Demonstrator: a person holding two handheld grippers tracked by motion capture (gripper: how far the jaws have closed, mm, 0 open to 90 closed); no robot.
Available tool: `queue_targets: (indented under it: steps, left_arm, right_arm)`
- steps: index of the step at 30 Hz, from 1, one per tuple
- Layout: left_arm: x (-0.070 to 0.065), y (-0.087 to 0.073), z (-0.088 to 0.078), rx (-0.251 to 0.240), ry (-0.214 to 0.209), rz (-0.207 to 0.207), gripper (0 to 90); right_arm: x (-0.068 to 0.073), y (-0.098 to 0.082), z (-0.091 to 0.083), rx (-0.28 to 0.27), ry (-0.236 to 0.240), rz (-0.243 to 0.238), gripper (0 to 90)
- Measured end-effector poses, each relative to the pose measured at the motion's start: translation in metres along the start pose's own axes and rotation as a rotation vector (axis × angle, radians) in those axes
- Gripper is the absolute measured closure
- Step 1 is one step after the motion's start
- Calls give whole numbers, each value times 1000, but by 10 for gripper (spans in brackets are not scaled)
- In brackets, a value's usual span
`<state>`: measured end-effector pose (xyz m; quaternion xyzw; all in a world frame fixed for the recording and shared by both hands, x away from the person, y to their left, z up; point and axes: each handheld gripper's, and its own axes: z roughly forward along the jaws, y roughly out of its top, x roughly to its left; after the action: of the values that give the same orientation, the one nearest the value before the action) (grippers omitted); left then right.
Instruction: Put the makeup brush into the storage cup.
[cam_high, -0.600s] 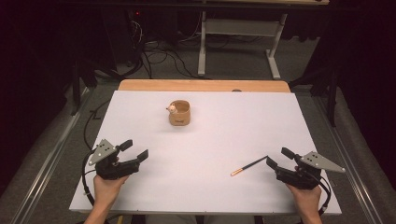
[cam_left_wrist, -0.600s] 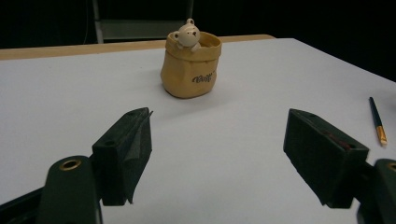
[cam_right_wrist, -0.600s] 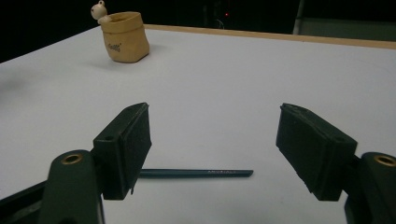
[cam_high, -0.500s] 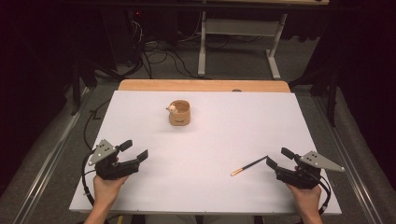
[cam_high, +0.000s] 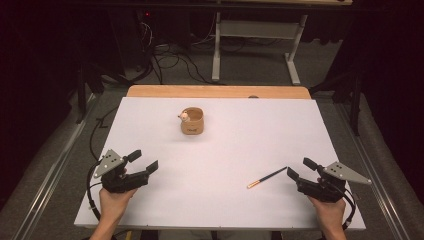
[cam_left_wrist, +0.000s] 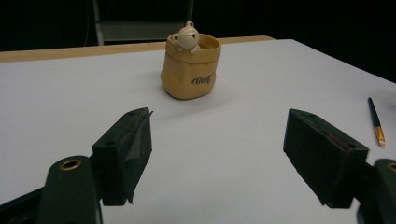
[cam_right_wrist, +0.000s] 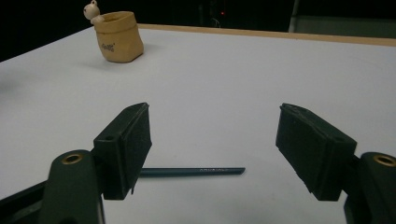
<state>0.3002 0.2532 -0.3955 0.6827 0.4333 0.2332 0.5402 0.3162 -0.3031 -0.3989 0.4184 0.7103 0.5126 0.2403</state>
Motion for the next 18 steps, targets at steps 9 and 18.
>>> queue_targets:
  steps: [9,18]
  left_arm:
    - [0,0,1,5,-1,-2,239]
    - [-2,0,3,9,-3,15,232]
  right_arm:
    - [0,0,0,-1,-2,3,284]
    - [1,0,-1,4,14,7,300]
